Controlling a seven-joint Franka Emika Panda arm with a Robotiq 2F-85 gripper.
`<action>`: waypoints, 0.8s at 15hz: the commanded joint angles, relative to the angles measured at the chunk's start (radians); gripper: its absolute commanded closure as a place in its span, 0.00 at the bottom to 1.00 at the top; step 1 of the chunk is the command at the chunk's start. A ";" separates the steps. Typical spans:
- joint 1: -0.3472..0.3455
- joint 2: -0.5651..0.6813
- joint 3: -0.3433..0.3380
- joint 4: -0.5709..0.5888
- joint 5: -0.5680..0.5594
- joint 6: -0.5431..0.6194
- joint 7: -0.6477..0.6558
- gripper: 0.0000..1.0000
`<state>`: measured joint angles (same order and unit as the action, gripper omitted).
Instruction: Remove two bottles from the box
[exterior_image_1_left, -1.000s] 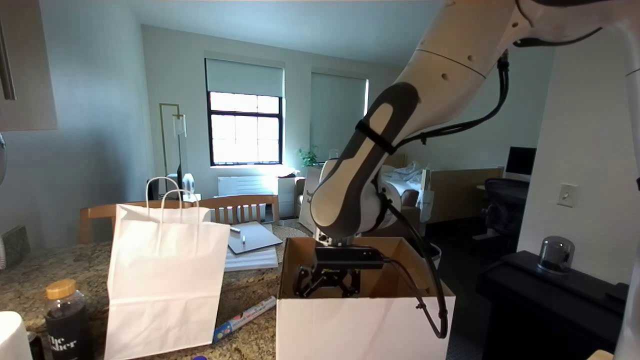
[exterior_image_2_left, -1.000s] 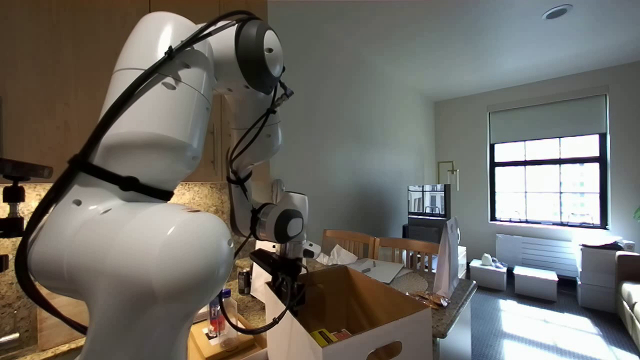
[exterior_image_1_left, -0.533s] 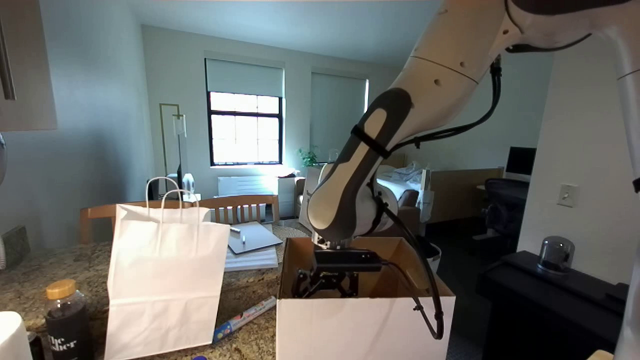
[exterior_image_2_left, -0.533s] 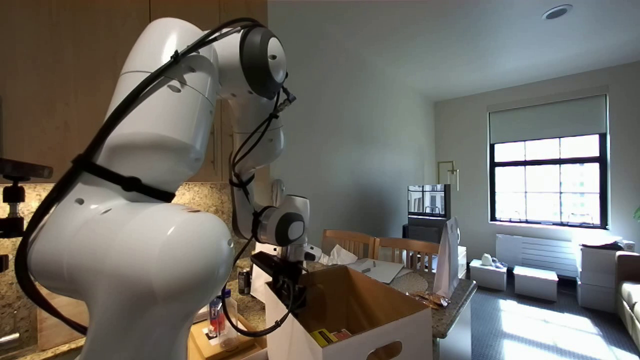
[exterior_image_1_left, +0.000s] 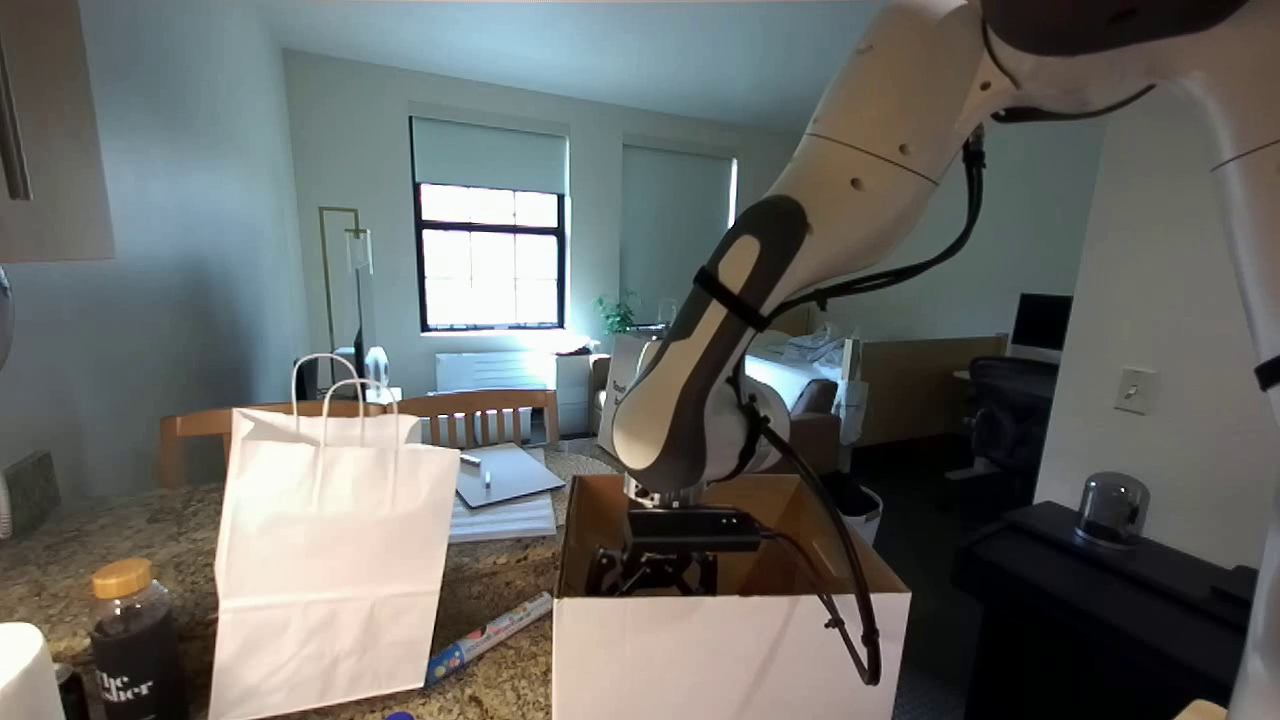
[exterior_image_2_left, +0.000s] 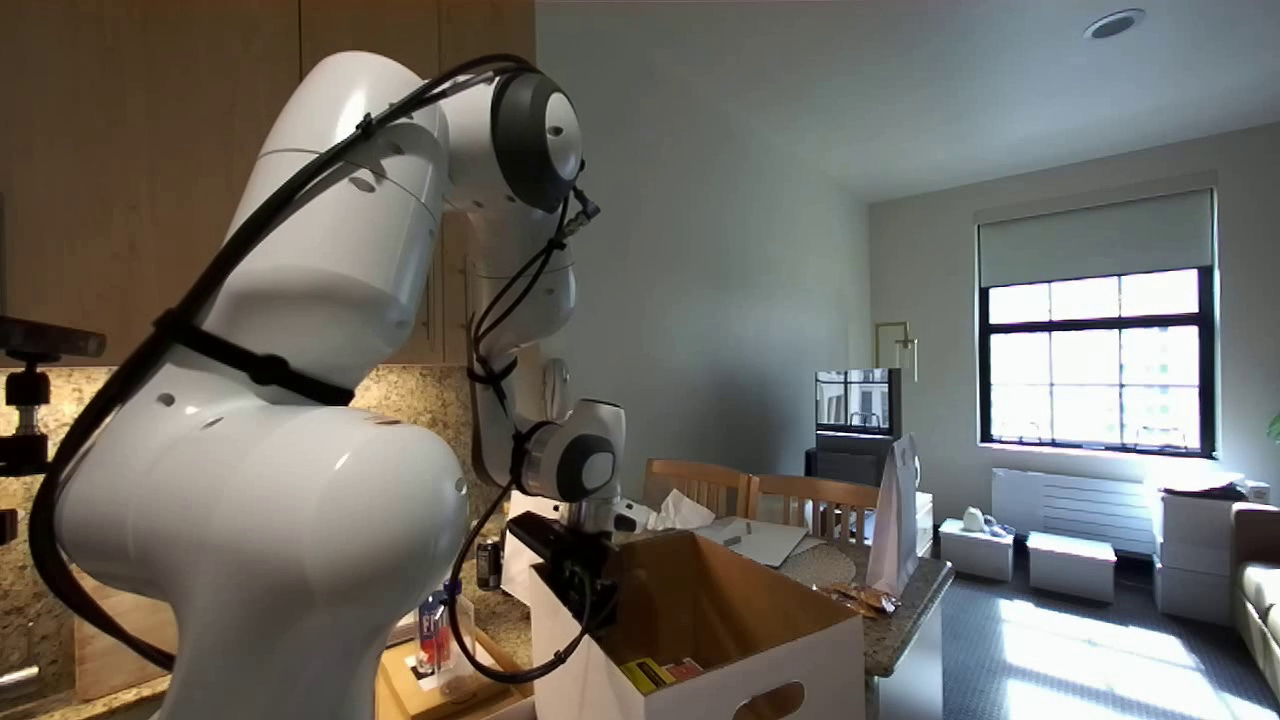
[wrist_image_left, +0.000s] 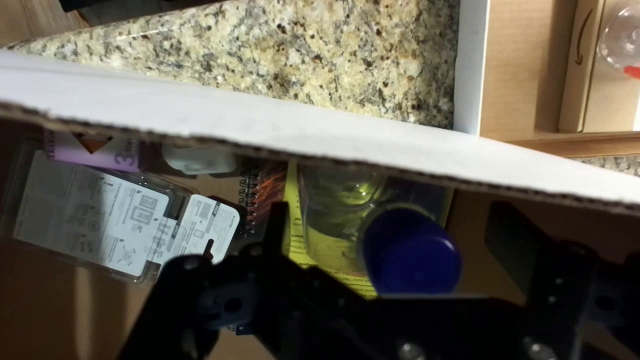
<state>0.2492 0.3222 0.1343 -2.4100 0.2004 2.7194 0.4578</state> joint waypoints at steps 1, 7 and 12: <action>-0.012 0.013 0.004 0.007 0.012 -0.007 -0.031 0.00; -0.014 0.023 0.005 0.014 0.014 -0.012 -0.035 0.53; -0.016 0.024 0.004 0.017 0.017 -0.014 -0.035 0.66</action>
<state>0.2492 0.3410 0.1313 -2.3959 0.2004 2.7173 0.4578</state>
